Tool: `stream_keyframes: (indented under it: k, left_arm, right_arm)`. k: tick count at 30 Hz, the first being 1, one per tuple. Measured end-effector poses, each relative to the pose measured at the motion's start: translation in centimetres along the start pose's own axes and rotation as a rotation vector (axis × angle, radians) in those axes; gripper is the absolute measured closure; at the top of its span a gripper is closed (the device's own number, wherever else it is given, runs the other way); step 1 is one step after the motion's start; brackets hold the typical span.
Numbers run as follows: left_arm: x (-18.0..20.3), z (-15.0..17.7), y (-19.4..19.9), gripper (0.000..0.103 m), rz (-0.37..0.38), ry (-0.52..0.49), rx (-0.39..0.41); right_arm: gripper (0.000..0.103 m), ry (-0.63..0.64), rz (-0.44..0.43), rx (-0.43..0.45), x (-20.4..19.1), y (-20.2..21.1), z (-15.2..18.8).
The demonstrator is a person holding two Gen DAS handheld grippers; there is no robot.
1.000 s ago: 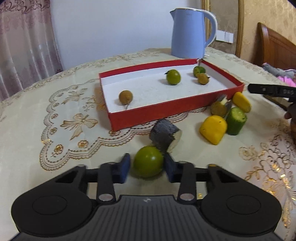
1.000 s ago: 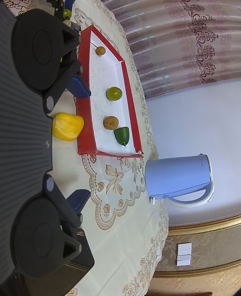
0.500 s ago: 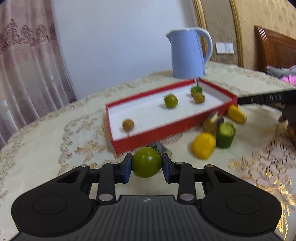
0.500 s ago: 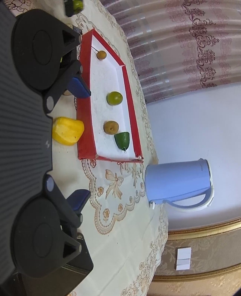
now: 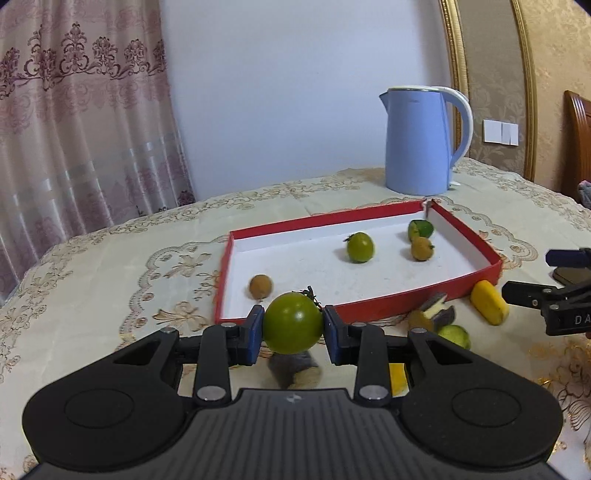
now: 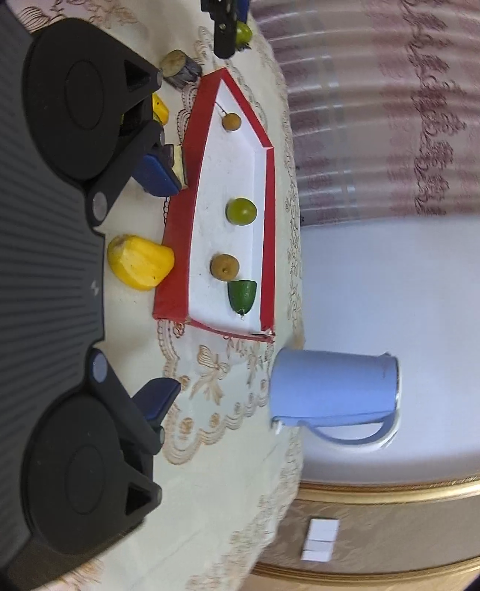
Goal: Organize fruits
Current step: 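Carry the tomato in the left gripper toward the tray while the right gripper grasps a yellow pepper piece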
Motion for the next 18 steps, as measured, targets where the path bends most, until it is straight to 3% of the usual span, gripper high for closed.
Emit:
stream_keyframes:
  k: [2, 4, 9, 18]
  left_arm:
    - [0.4, 0.2, -0.1, 0.070, 0.015, 0.009, -0.010]
    - [0.7, 0.5, -0.2, 0.070, 0.019, 0.014, -0.018]
    - [0.3, 0.6, 0.0, 0.070, -0.002, 0.007, -0.006]
    - [0.1, 0.5, 0.3, 0.069, -0.007, 0.015, 0.011]
  right_arm:
    - [0.001, 0.043, 0.001, -0.017, 0.1, -0.3, -0.2]
    - [0.014, 0.076, -0.021, -0.060, 0.1, -1.1, -0.2]
    - [0.031, 0.099, -0.109, -0.116, -0.5, -2.5, 0.4]
    - [0.062, 0.151, -0.161, -0.179, -2.3, -4.5, 0.6]
Point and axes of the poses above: each gripper's, at about its wrist camera, not at the fingertips, and y roughly against the way its jaws point, x to its right, z to its underside, the point moved 7 cm from there along -y, roughly the way its jaws point, and after that the axes turned 15 degrees about y, right-handed, at the moved point
